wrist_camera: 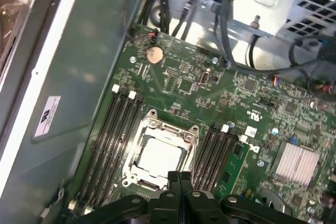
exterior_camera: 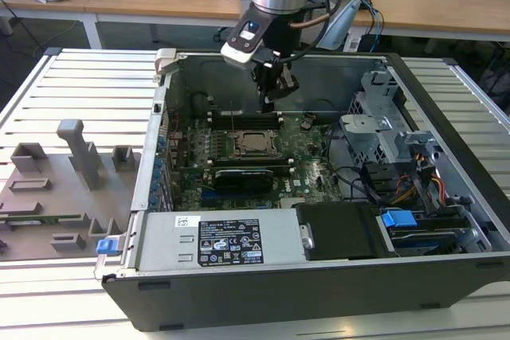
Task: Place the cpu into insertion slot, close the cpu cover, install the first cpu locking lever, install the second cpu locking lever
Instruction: 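Install the first cpu locking lever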
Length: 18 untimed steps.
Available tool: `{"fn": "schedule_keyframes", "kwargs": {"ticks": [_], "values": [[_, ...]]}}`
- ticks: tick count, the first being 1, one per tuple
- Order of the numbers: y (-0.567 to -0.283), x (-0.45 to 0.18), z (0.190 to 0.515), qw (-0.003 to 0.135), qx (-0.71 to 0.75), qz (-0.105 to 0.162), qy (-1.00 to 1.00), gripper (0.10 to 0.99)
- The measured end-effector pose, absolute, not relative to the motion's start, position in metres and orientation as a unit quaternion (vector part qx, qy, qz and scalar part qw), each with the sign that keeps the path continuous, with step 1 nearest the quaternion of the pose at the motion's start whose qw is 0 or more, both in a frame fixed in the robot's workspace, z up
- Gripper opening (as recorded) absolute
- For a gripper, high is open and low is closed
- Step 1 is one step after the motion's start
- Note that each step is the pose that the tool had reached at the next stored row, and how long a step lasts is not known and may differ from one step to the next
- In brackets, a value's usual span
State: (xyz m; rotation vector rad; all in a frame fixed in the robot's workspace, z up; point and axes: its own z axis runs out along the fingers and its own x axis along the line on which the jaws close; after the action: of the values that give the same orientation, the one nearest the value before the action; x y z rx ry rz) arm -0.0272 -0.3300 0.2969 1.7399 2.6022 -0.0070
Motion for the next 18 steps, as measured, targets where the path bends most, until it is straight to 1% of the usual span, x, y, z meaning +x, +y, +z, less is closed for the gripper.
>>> {"fn": "schedule_keyframes", "kwargs": {"ticks": [18], "values": [[-0.3300, -0.0272, 0.2969, 0.006, 0.410, -0.001, 0.912, 0.106]]}}
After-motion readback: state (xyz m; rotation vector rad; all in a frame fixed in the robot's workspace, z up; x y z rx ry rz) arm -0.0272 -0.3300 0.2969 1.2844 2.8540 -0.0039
